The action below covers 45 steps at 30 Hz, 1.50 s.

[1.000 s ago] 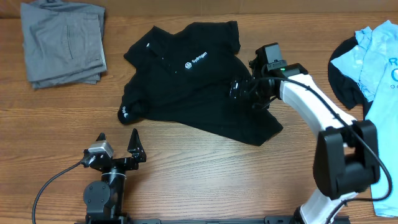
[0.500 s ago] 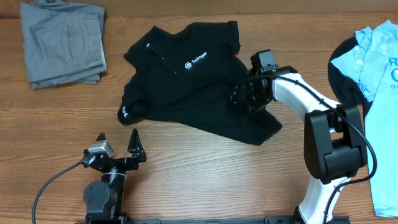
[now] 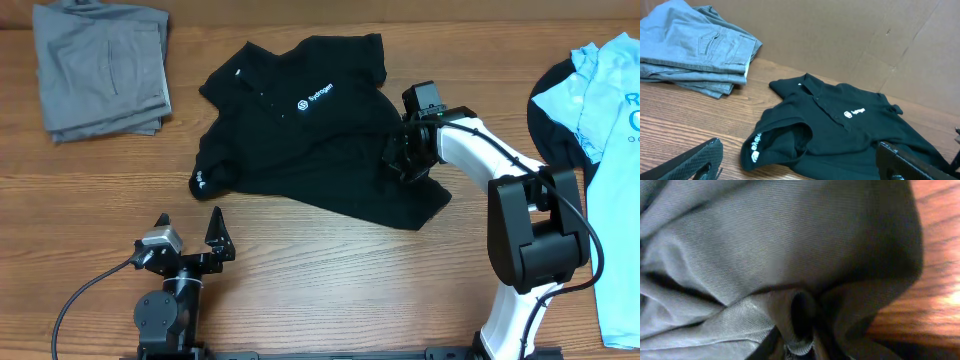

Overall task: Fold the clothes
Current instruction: 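Grasp the polo's right hem with the right gripper and drag it down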

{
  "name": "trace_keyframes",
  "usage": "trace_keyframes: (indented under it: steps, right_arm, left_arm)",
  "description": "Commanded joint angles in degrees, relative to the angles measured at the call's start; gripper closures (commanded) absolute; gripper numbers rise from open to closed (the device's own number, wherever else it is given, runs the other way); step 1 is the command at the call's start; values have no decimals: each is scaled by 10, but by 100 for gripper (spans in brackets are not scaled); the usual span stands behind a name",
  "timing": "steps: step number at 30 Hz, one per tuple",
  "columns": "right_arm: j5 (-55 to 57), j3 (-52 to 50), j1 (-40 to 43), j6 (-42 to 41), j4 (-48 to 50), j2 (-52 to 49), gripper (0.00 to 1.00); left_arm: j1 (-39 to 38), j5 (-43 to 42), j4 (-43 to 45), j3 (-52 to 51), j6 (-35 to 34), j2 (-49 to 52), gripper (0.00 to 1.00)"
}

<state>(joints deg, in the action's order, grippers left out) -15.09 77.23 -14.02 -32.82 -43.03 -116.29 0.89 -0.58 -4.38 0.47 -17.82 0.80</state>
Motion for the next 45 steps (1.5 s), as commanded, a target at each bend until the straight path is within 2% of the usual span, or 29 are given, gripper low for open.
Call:
trace_keyframes:
  steps: [1, 3, 7, 20, 27, 34, 41, 45]
  right_arm:
    - [39, -2, -2, -15, -9, 39, 83]
    - [41, -2, -2, -15, -15, 55, 84]
    - [41, -2, -2, -15, -29, 84, 96]
    - [43, -2, -2, -18, -90, 156, 96]
    - [60, -2, -5, -32, -165, 265, 96]
    - [70, -3, -51, -35, -283, 360, 96]
    - [181, -3, -114, -114, -368, 490, 96]
    - [188, -4, -125, -123, -414, 554, 96]
  left_arm:
    - [4, 6, -1, -2, 11, -4, 0]
    - [4, 6, -1, -2, 11, -4, 0]
    - [4, 6, -1, -2, 11, -4, 0]
    - [4, 6, -1, -2, 11, -4, 0]
    - [4, 6, -1, -2, 11, -4, 0]
    - [4, 6, -1, -2, 11, -4, 0]
    - [4, 6, -1, -2, 11, -4, 0]
    - [4, 6, -1, -2, 11, -4, 0]
